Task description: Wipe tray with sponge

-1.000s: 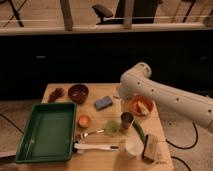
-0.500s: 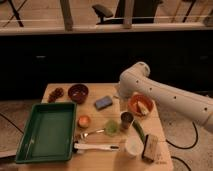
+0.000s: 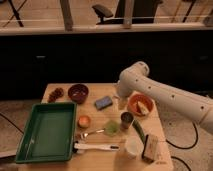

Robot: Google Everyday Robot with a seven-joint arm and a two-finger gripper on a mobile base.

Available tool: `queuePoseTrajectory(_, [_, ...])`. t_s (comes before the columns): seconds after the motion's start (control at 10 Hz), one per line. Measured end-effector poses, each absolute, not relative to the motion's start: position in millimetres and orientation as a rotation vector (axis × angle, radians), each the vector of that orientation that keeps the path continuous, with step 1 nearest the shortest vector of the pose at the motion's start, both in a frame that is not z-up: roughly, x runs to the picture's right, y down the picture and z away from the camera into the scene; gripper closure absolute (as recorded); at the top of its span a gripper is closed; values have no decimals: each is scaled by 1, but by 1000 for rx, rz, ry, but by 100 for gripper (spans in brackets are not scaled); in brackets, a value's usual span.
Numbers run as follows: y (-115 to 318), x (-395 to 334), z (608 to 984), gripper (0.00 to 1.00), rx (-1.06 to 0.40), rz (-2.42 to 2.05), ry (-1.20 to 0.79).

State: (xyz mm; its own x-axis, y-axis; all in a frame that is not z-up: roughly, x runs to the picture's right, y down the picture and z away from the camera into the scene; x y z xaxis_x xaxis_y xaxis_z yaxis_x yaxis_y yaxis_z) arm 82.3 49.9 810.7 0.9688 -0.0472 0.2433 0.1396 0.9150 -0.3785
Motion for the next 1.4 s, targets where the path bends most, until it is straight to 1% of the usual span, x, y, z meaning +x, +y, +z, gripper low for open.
queuePoseTrajectory(0.8, [41, 73, 823, 20, -409, -51, -272])
queuePoseTrajectory(1.4, [40, 62, 836, 20, -438, -28, -289])
